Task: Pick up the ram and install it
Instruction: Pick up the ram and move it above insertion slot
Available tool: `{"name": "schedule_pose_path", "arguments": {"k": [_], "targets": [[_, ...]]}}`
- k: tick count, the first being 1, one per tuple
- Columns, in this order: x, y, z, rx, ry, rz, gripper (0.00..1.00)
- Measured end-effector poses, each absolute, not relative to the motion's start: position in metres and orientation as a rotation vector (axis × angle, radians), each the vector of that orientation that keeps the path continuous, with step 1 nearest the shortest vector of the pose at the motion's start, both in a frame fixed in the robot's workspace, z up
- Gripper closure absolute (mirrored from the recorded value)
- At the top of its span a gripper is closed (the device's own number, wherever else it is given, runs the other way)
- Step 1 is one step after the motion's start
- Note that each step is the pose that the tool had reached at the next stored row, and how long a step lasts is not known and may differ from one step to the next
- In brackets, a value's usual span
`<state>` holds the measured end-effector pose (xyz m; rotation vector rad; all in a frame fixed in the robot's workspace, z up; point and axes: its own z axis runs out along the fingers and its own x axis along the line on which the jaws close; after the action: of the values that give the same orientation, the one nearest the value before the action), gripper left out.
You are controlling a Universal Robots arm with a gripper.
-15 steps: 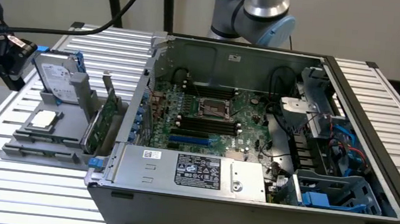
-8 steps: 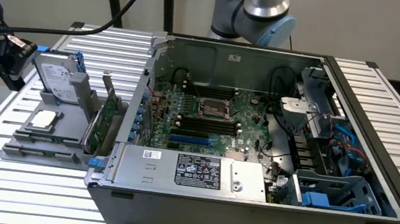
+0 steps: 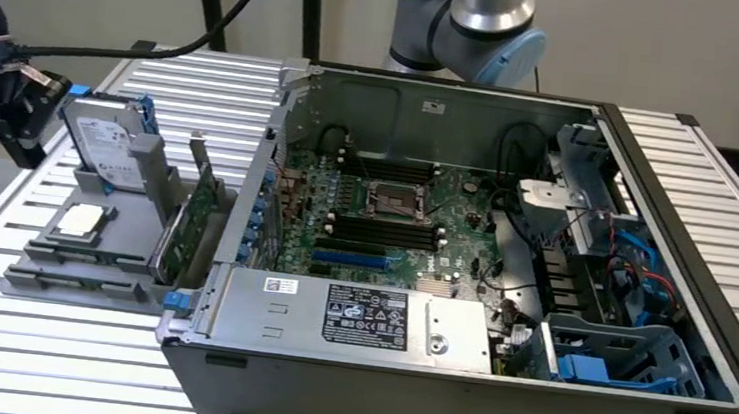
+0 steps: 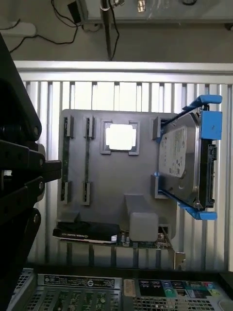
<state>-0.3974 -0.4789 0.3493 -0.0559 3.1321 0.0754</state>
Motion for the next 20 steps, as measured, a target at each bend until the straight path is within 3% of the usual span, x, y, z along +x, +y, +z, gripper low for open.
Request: {"name": "schedule_pose_path", "arguments": {"k": [20], "targets": [[-0.3974, -0.4789, 0.3405, -0.622, 3.079, 0.077, 1.0]]}}
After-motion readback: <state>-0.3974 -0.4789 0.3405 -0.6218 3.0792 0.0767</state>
